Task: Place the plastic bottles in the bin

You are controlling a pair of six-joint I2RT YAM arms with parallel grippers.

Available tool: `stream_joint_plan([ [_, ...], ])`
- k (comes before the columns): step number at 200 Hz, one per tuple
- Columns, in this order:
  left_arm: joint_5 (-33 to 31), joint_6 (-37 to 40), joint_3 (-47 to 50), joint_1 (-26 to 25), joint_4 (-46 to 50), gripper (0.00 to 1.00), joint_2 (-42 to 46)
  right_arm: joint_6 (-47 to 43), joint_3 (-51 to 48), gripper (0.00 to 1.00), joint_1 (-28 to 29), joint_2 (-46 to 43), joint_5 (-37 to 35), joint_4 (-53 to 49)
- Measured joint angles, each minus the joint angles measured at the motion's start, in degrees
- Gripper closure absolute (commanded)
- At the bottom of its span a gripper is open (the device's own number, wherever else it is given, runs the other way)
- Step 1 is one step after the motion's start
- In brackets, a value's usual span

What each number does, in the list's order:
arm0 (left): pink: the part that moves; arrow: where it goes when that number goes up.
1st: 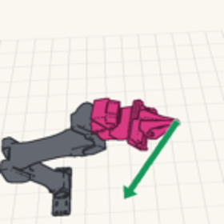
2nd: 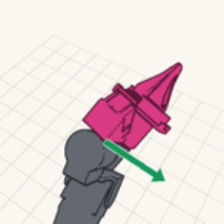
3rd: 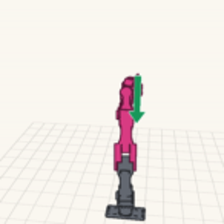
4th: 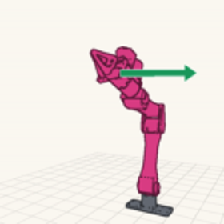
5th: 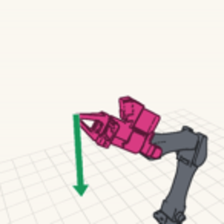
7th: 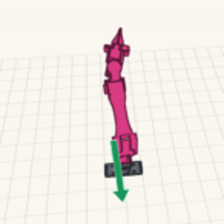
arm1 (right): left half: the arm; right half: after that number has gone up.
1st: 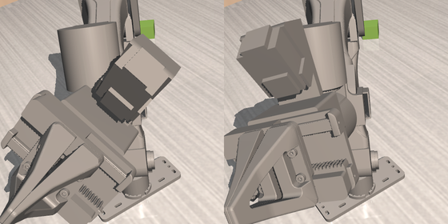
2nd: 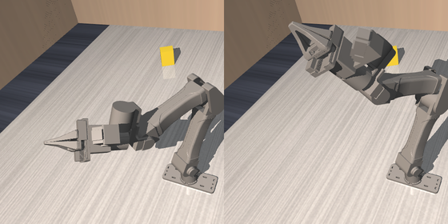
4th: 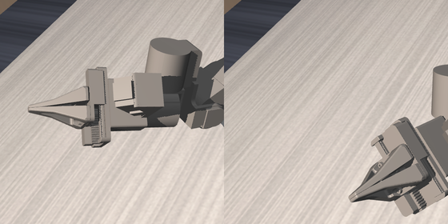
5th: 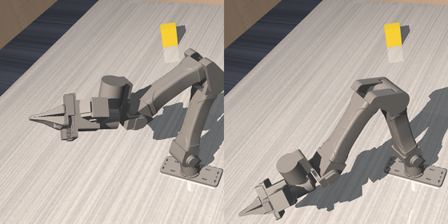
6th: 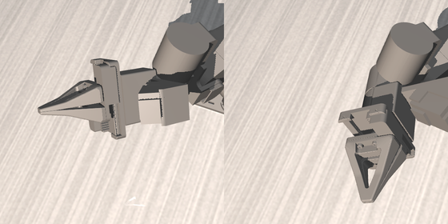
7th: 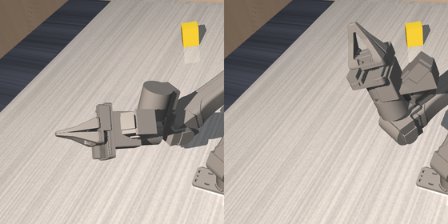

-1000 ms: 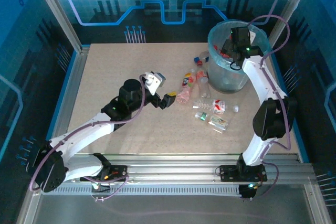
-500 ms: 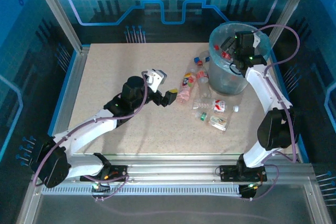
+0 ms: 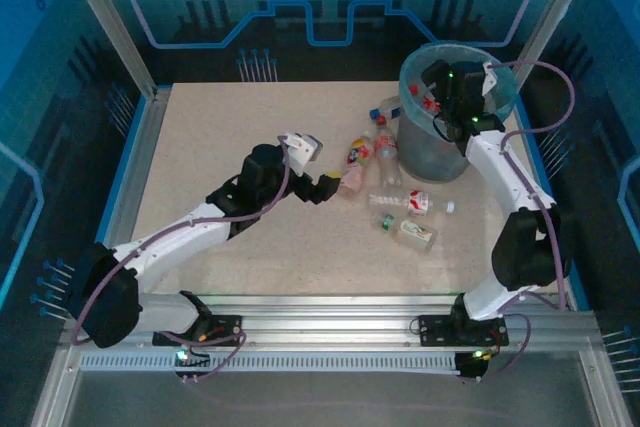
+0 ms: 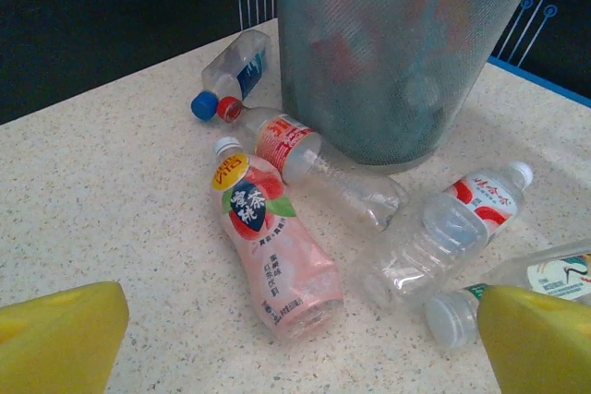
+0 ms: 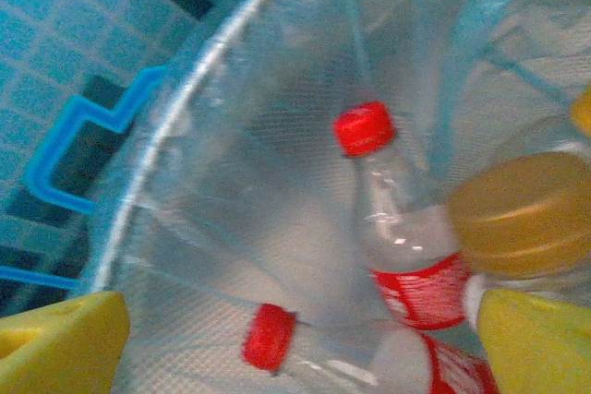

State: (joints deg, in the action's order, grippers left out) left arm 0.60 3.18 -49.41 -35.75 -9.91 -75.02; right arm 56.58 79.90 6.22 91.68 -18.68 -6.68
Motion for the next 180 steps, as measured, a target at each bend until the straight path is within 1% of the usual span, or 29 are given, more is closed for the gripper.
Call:
stream_joint_plan([
  [41,0.0,-0.1,0.0,-0.1,0.5,0.03,-1.4,3.0,-0.2,0.03,0.8,1.9,6.3,10.5],
  [66,0.1,-0.2,-0.1,-0.1,0.7,0.02,-1.6,3.2,-0.2,0.03,2.1,3.1,8.4,13.7],
  [134,0.0,-0.3,-2.3,-0.2,1.3,0.02,-2.4,0.1,-0.2,0.03,6.4,2.4,8.7,15.7],
  [156,-1.0,-1.4,-4.2,-0.2,2.5,0.03,-4.5,-1.1,0.2,0.03,8.0,1.9,8.8,15.7],
  [180,-2.4,-3.5,-7.5,-0.2,6.1,0.03,-7.3,-3.4,2.5,0.03,10.6,1.8,10.0,14.8],
])
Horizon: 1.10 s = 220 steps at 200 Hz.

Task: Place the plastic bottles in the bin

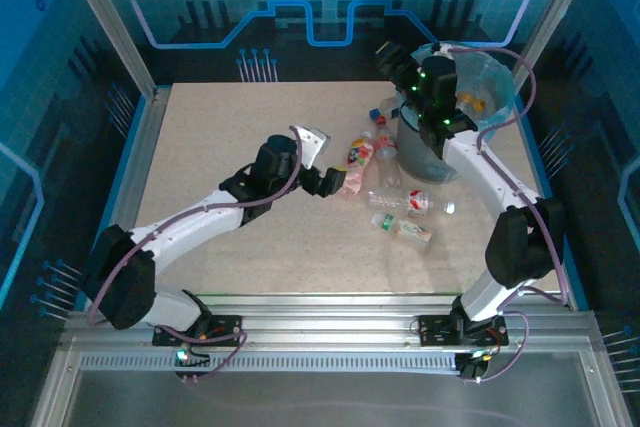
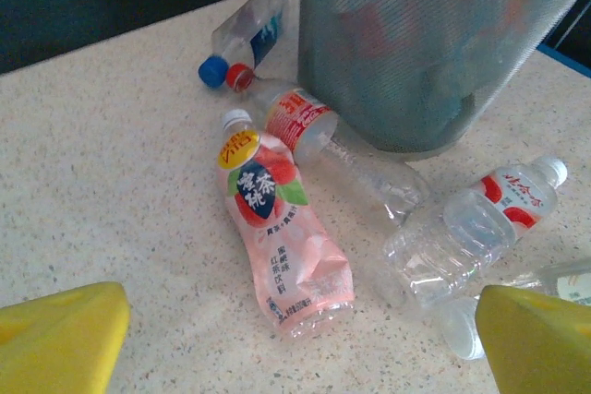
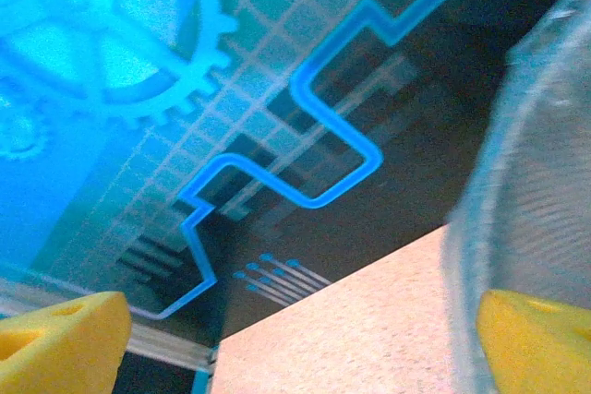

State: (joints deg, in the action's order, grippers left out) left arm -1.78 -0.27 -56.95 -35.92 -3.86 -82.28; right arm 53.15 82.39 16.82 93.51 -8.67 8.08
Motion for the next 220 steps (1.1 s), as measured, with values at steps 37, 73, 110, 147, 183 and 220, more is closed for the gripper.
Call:
stream_joint_plan([
  [37,-1.0,-3.0,-4.3,0.0,5.4,0.04,-2.3,-5.3,3.6,0.03,5.5,-1.8,3.0,-4.0],
  [73,-1.0,-7.0,-8.0,0.0,10.0,0.04,-5.7,-10.7,5.9,0.03,6.8,-7.0,4.7,-10.7],
  [110,-0.7,-10.4,-10.6,-0.1,13.1,0.05,-10.0,-15.8,8.7,0.03,6.8,-12.1,4.7,-16.8],
  [147,1.0,-11.9,-20.9,-0.5,19.5,0.06,-20.3,-19.4,7.8,0.03,6.8,-17.4,4.1,-22.2],
  [183,3.4,-13.4,-29.4,-0.7,25.3,0.09,-29.2,-21.3,4.2,0.03,6.8,-22.8,1.9,-25.2],
  [220,4.8,-13.9,-33.3,-0.9,29.2,0.11,-34.5,-21.7,2.0,0.03,6.8,-23.8,1.4,-26.7],
])
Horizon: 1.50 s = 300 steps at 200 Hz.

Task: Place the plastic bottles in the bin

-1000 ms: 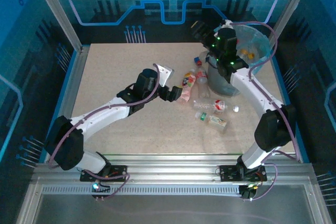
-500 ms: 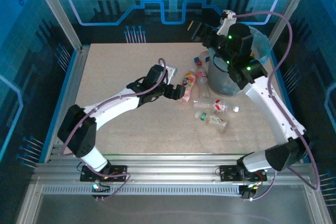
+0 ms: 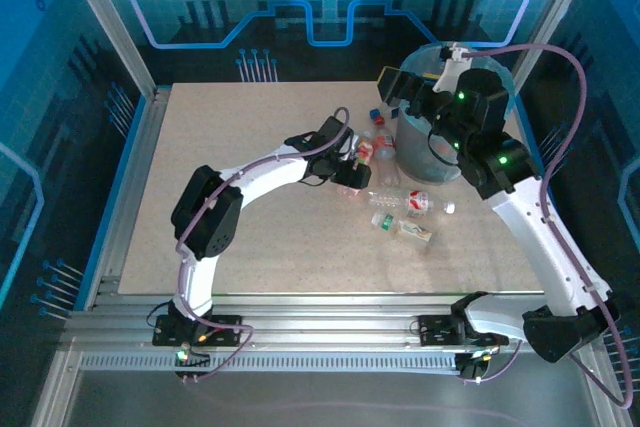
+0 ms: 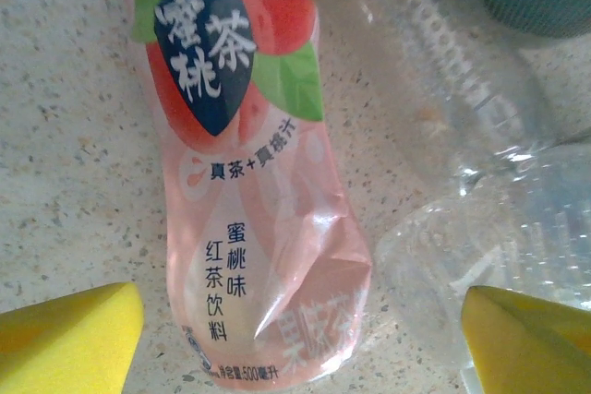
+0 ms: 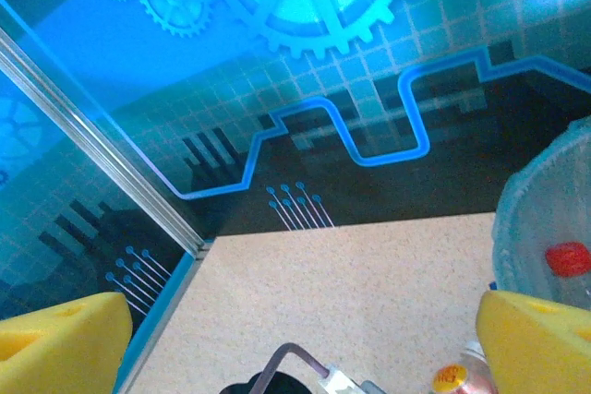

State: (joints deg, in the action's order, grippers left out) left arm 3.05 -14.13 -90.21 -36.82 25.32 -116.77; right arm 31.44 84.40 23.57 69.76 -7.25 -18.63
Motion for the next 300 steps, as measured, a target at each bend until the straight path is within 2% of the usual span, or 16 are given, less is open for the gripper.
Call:
stream_joint_plan([
  [120,0.9,-0.5,-7.3,-0.5,6.2,0.14,-9.2,0.5,-1.3,0.03,0.0,1.2,0.6,-1.5],
  [147,0.4,-0.4,-8.4,-0.5,7.1,0.26,-10.6,0.8,-1.3,0.03,0.0,1.2,0.7,-1.5],
  [198,-1.0,0.8,-8.2,-0.5,7.2,0.34,-10.4,1.1,-1.3,0.03,0.0,1.2,0.6,-1.9],
  [237,-3.9,1.7,-1.1,-0.4,6.9,0.37,-3.7,1.1,-1.0,0.03,0.0,1.2,0.2,-3.1],
  [300,-6.6,5.6,4.6,0.0,6.1,0.4,16.3,0.3,-0.4,0.03,4.8,0.9,-3.2,-4.5],
])
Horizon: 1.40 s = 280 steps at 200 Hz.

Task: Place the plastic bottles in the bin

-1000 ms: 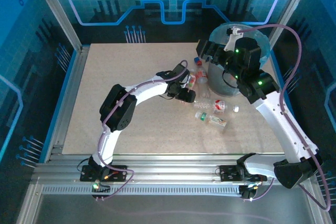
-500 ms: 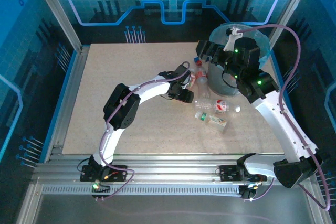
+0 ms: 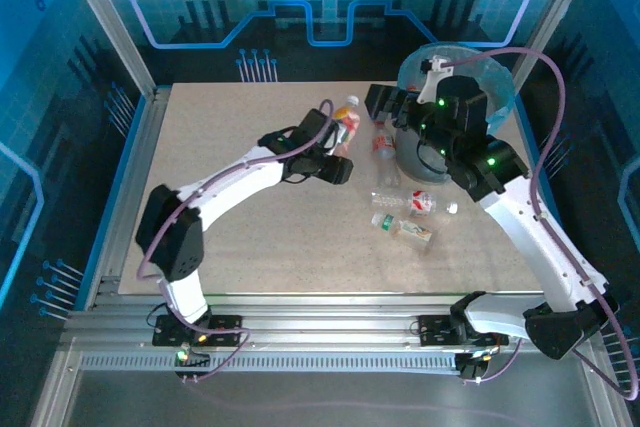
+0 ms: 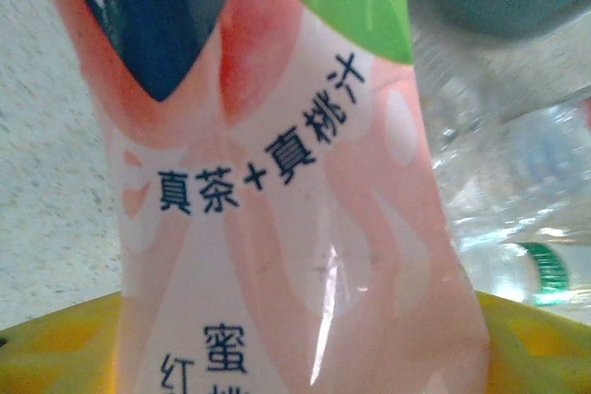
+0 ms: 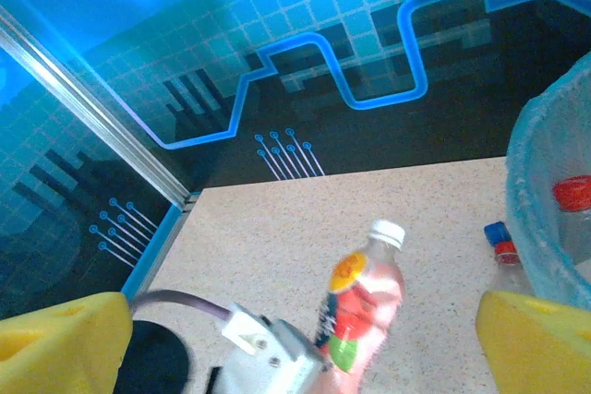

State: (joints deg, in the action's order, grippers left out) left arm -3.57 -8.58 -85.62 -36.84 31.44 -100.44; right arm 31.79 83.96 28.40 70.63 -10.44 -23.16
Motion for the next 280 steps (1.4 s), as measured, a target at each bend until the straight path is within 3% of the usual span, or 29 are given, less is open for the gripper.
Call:
stream_joint_plan([
  [52,0.4,3.0,4.6,0.0,-3.0,0.43,11.5,-1.4,4.0,0.03,2.1,1.9,-1.3,-0.4],
  [113,2.4,7.0,20.6,0.0,-16.2,0.45,25.7,-2.9,7.2,0.03,2.7,1.9,-1.4,-0.5],
  [166,5.4,11.4,26.7,-1.3,-25.7,0.44,31.9,-3.7,8.7,0.03,2.7,1.7,0.7,-1.8],
  [221,7.8,14.8,28.9,-2.8,-29.8,0.45,35.2,-4.9,17.7,0.04,2.8,2.3,3.7,-5.8],
  [280,9.1,16.8,31.7,-4.1,-33.0,0.45,38.8,-5.4,26.6,0.09,2.8,10.2,7.0,-14.2],
])
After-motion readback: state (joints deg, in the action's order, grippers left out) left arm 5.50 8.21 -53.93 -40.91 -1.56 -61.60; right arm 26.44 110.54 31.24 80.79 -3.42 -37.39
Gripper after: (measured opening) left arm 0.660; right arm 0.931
